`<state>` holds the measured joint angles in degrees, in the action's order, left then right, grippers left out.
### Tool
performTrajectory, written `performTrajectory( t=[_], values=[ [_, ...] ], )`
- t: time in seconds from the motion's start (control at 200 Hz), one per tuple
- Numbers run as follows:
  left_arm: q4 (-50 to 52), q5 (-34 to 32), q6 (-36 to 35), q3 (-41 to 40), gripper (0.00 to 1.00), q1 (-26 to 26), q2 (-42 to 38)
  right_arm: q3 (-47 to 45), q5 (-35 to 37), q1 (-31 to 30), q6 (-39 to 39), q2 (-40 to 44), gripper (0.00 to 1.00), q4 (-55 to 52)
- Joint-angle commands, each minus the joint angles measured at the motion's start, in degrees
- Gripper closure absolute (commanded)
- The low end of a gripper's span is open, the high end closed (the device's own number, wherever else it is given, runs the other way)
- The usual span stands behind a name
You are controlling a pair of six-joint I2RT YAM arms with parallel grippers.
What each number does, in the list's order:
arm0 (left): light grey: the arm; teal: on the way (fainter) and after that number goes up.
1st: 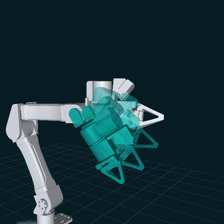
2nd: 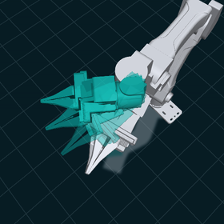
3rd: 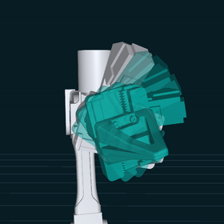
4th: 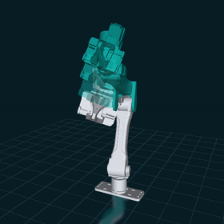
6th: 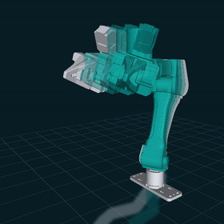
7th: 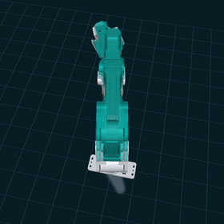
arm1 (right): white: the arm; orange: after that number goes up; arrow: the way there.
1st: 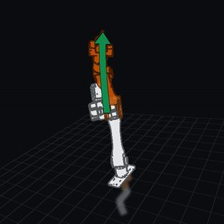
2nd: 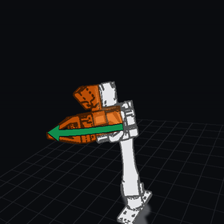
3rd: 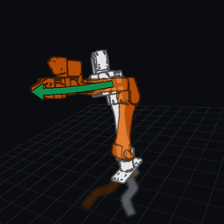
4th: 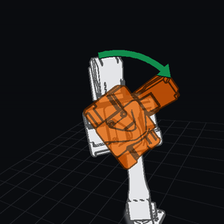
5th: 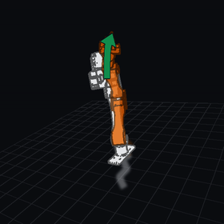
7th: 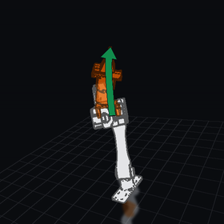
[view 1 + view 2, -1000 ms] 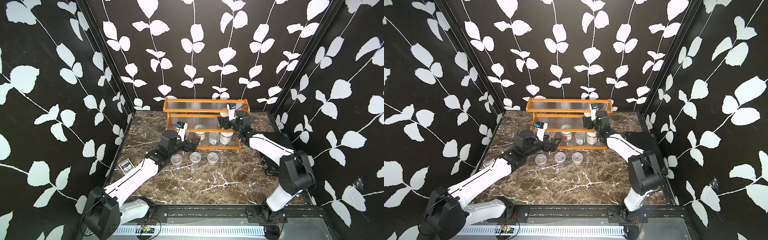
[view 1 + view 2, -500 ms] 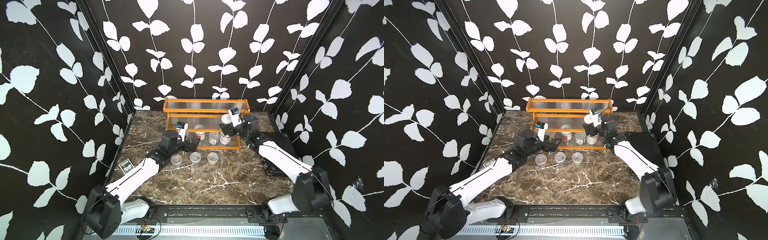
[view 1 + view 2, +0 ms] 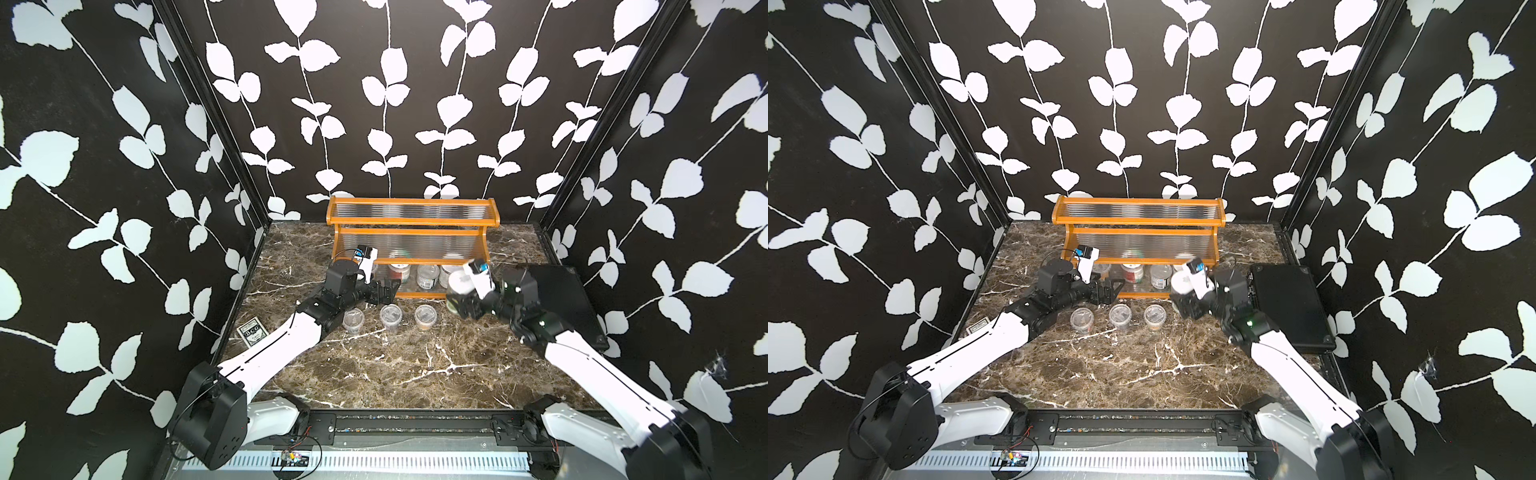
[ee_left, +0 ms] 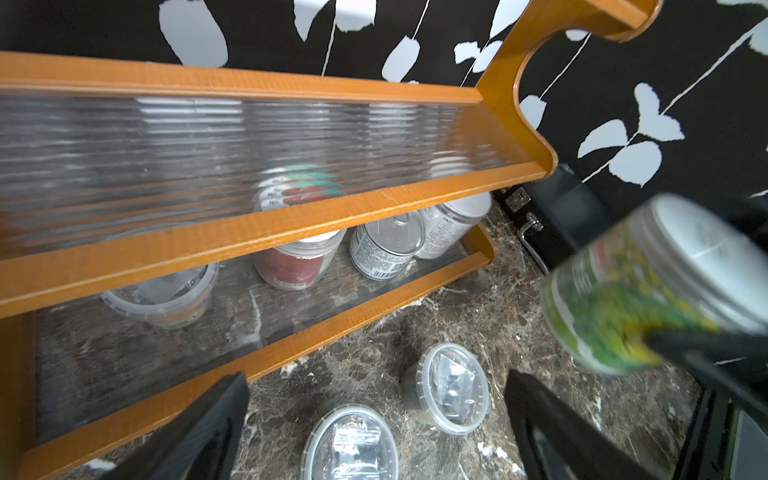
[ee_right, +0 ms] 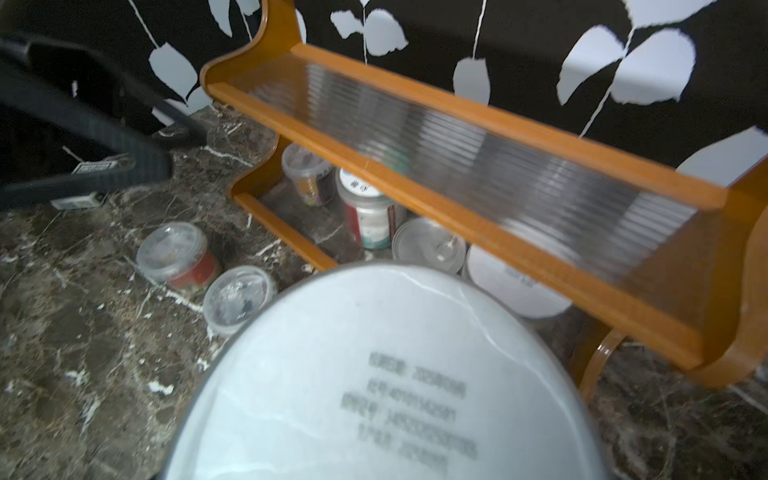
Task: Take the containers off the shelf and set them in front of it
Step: Place the container at the center of the board.
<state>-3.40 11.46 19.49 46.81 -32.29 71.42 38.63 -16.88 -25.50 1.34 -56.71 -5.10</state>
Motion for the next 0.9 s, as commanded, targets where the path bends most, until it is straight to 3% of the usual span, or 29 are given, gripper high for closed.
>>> performTrajectory(
  t=[0.0,0.14,0.31,0.49,0.895],
  values=[
    [-1.3,1.4,-0.3,1.8,0.01,0.4,0.6,-5.9,2.5,-1.3,-2.4,4.1,0.29,1.9],
    [-1.4,1.6,-0.1,2.2,0.01,0.4,1.3,-12.2,4.8,-2.4,-5.8,6.3,0.3,7.6],
    [-0.9,1.5,0.0,2.4,0.01,0.4,1.1,-18.1,8.8,-3.4,-10.9,2.8,0.31,17.8],
    [0.0,1.2,-0.3,2.4,0.01,0.4,0.5,-19.4,14.5,-3.9,-9.9,-1.5,0.31,23.6],
    [1.7,0.8,-1.0,2.1,0.01,0.5,-0.6,-20.8,16.7,-3.9,-10.7,-11.8,0.29,33.2]
  ],
)
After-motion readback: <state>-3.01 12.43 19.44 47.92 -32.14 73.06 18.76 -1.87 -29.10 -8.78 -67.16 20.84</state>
